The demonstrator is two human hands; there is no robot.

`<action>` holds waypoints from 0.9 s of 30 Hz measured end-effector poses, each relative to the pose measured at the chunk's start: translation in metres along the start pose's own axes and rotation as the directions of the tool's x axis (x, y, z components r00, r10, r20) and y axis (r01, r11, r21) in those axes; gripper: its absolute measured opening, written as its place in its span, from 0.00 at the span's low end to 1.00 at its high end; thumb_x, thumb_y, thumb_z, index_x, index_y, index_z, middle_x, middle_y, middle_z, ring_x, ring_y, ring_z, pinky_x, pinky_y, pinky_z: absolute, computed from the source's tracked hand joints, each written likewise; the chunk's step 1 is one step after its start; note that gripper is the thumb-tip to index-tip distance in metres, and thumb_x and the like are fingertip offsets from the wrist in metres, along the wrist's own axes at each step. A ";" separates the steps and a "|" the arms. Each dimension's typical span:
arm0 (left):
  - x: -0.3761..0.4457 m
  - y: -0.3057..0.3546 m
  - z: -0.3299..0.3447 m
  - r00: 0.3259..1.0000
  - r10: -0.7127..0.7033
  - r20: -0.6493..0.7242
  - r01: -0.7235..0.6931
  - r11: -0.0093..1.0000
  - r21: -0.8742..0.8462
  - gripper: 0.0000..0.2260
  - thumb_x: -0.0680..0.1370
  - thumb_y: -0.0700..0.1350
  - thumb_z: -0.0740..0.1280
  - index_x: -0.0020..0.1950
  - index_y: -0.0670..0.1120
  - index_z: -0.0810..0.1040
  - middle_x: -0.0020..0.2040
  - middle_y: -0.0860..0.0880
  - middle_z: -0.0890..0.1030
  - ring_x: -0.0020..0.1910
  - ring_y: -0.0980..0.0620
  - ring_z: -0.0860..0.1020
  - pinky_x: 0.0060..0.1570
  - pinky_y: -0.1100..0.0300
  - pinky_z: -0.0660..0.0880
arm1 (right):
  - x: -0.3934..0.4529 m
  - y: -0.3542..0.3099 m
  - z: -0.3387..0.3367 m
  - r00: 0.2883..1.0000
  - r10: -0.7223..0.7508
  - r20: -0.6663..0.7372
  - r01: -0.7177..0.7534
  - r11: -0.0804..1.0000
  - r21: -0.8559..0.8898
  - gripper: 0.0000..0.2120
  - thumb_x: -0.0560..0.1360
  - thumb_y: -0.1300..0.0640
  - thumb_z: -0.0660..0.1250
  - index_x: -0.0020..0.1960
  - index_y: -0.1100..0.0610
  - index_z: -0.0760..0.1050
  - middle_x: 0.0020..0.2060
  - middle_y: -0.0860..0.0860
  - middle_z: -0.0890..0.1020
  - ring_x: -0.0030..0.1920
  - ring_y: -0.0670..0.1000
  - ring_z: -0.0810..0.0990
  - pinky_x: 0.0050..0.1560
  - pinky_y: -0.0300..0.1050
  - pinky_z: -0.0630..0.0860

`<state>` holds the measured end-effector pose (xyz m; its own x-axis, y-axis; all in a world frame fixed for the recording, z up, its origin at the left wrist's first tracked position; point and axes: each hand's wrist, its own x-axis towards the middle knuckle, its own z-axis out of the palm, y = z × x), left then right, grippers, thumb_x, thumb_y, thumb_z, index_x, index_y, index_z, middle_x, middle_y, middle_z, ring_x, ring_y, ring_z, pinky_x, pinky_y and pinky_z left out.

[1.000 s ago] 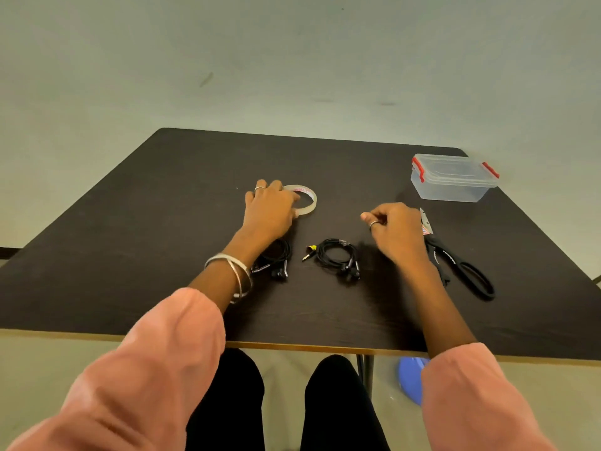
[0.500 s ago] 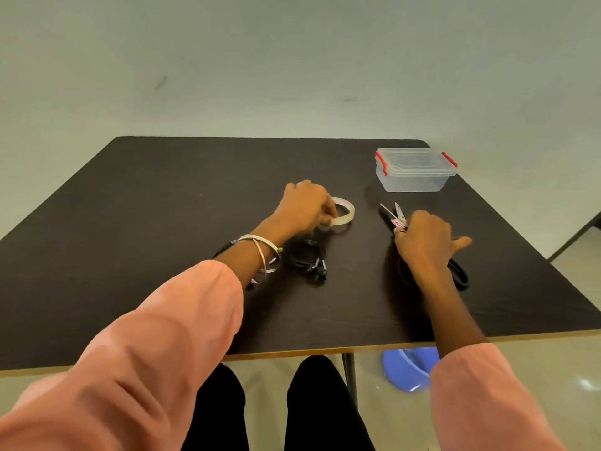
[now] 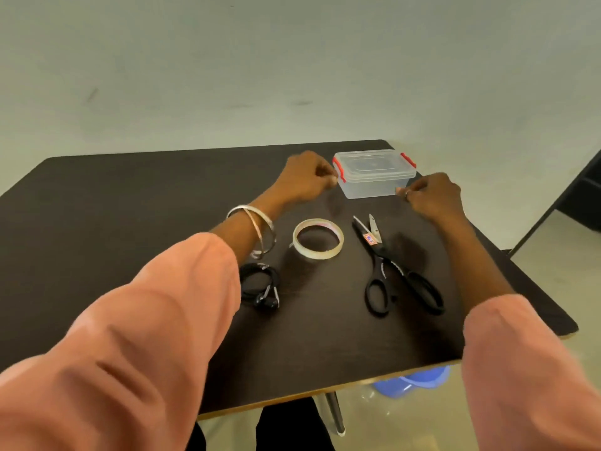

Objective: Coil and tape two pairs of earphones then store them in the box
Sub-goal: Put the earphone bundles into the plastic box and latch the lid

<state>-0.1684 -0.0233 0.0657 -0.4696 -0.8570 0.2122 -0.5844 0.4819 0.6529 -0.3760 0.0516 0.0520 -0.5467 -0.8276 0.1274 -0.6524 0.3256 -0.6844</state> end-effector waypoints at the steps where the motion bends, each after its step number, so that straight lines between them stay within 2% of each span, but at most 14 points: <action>1: 0.014 0.000 0.007 0.994 -0.105 -0.044 0.100 0.989 -0.112 0.09 0.78 0.41 0.66 0.56 0.40 0.82 0.52 0.44 0.83 0.49 0.49 0.81 0.52 0.58 0.77 | 0.011 -0.001 -0.001 0.999 0.014 -0.029 -0.013 0.999 0.043 0.18 0.75 0.50 0.69 0.54 0.66 0.79 0.54 0.61 0.81 0.58 0.62 0.77 0.57 0.50 0.72; 3: 0.037 -0.002 0.021 0.953 -0.301 -0.042 0.274 0.911 -0.307 0.09 0.79 0.40 0.64 0.54 0.37 0.81 0.49 0.39 0.81 0.47 0.46 0.79 0.50 0.54 0.77 | 0.027 -0.003 -0.001 0.996 0.065 -0.058 -0.058 0.992 0.109 0.21 0.77 0.51 0.67 0.61 0.66 0.74 0.61 0.61 0.78 0.62 0.62 0.75 0.60 0.49 0.71; 5: 0.052 -0.004 0.033 0.913 -0.404 0.054 0.384 0.808 -0.447 0.10 0.80 0.41 0.63 0.56 0.38 0.78 0.47 0.39 0.77 0.48 0.47 0.76 0.50 0.55 0.75 | 0.037 -0.001 0.005 0.994 0.098 -0.046 -0.089 0.981 0.171 0.22 0.78 0.52 0.66 0.67 0.65 0.70 0.66 0.60 0.74 0.65 0.61 0.73 0.63 0.49 0.70; 7: 0.057 -0.002 0.040 0.890 -0.428 0.157 0.436 0.700 -0.566 0.10 0.81 0.42 0.62 0.61 0.41 0.75 0.53 0.45 0.77 0.55 0.47 0.76 0.54 0.55 0.73 | 0.045 0.002 0.012 0.996 0.087 0.006 -0.086 0.959 0.270 0.23 0.78 0.52 0.66 0.69 0.61 0.68 0.67 0.58 0.73 0.65 0.60 0.73 0.65 0.52 0.73; 10: 0.061 0.002 0.044 0.881 -0.419 0.220 0.444 0.571 -0.691 0.14 0.81 0.41 0.61 0.67 0.43 0.73 0.61 0.45 0.78 0.60 0.45 0.77 0.56 0.53 0.74 | 0.053 0.007 0.020 0.996 0.093 0.015 -0.092 0.929 0.360 0.23 0.77 0.53 0.68 0.69 0.56 0.69 0.65 0.55 0.75 0.63 0.59 0.75 0.63 0.57 0.75; 14: 0.060 0.003 0.037 0.891 -0.424 0.164 0.401 0.561 -0.724 0.12 0.81 0.39 0.63 0.64 0.41 0.74 0.62 0.43 0.78 0.59 0.43 0.78 0.59 0.48 0.75 | 0.056 0.005 0.023 0.986 0.143 -0.081 -0.094 0.896 0.433 0.13 0.76 0.55 0.69 0.59 0.57 0.79 0.56 0.54 0.80 0.56 0.57 0.79 0.59 0.53 0.78; 18: 0.047 -0.008 0.013 0.883 -0.465 0.065 0.353 0.566 -0.745 0.10 0.78 0.42 0.68 0.57 0.39 0.76 0.55 0.43 0.81 0.51 0.45 0.82 0.50 0.47 0.80 | 0.042 -0.015 0.023 0.985 0.120 -0.125 -0.051 0.891 0.452 0.10 0.75 0.56 0.70 0.55 0.58 0.81 0.50 0.54 0.82 0.51 0.55 0.81 0.56 0.52 0.80; 21: 0.025 -0.024 -0.017 0.862 -0.507 -0.022 0.332 0.595 -0.732 0.13 0.74 0.44 0.73 0.55 0.39 0.79 0.52 0.43 0.83 0.46 0.46 0.84 0.46 0.45 0.81 | 0.022 -0.043 0.026 0.993 0.046 -0.105 0.011 0.872 0.490 0.02 0.75 0.58 0.71 0.45 0.56 0.81 0.42 0.51 0.81 0.48 0.55 0.83 0.50 0.51 0.82; 24: -0.011 -0.047 -0.053 0.843 -0.535 -0.056 0.312 0.570 -0.760 0.08 0.74 0.39 0.73 0.51 0.39 0.80 0.48 0.43 0.84 0.45 0.46 0.84 0.46 0.47 0.82 | -0.008 -0.075 0.038 0.997 -0.058 -0.053 0.077 0.854 0.514 0.06 0.75 0.59 0.70 0.39 0.54 0.78 0.42 0.54 0.83 0.43 0.53 0.84 0.38 0.44 0.83; 27: -0.051 -0.071 -0.085 0.815 -0.574 -0.074 0.278 0.500 -0.820 0.04 0.74 0.37 0.72 0.46 0.40 0.79 0.45 0.42 0.83 0.42 0.47 0.83 0.45 0.51 0.82 | -0.035 -0.104 0.059 0.993 -0.116 -0.012 0.104 0.829 0.549 0.03 0.75 0.58 0.69 0.43 0.56 0.77 0.45 0.55 0.83 0.40 0.52 0.84 0.30 0.39 0.80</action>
<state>-0.0463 -0.0295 0.0704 0.0016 -0.9890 -0.1482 0.1199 -0.1469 0.9819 -0.2580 0.0201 0.0761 -0.4734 -0.8542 0.2150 -0.3093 -0.0673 -0.9486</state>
